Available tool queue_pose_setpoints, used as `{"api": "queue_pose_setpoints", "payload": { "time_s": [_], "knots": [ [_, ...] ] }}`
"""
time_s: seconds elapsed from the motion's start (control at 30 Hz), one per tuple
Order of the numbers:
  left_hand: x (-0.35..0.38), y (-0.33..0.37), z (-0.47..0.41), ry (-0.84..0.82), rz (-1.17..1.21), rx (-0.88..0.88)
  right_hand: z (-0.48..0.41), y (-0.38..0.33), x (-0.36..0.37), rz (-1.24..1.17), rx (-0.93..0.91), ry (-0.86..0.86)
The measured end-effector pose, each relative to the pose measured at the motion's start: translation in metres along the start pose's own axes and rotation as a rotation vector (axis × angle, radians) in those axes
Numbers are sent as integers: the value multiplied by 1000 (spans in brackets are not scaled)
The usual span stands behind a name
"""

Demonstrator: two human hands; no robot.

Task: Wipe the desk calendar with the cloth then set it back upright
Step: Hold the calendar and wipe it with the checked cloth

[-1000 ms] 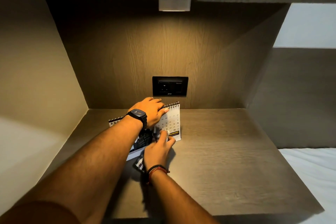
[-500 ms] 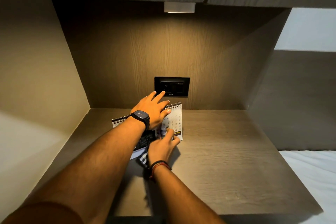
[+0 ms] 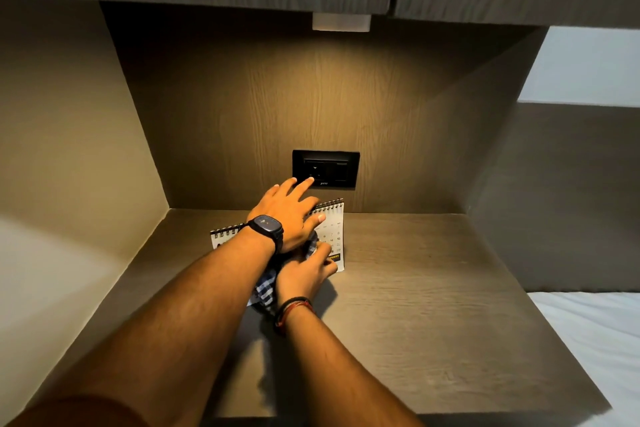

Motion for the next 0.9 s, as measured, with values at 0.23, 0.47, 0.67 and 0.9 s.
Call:
{"api": "queue_pose_setpoints", "payload": {
  "time_s": [0.23,0.47,0.67,0.9],
  "knots": [
    [-2,3,1,2,0,10,-1,7,1,-49,62,46],
    [-3,5,2,-3,-1,-2,13,15,7,52,-88,-18],
    [-3,5,2,10,-12,16,-3,5,-2,-18,-19,44],
    [-3,3,3,-7,-27,9,4,11,0,9,-48,-19]
  ]
}}
Point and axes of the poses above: each hand's wrist, its own z-axis away from the middle knuckle, its own x-axis out of the palm, y = z × x, the point moved 2 cm from there along -z, towards the middle knuckle, and after that the axes turned 14 degrees about z, right-handed, at the moved point
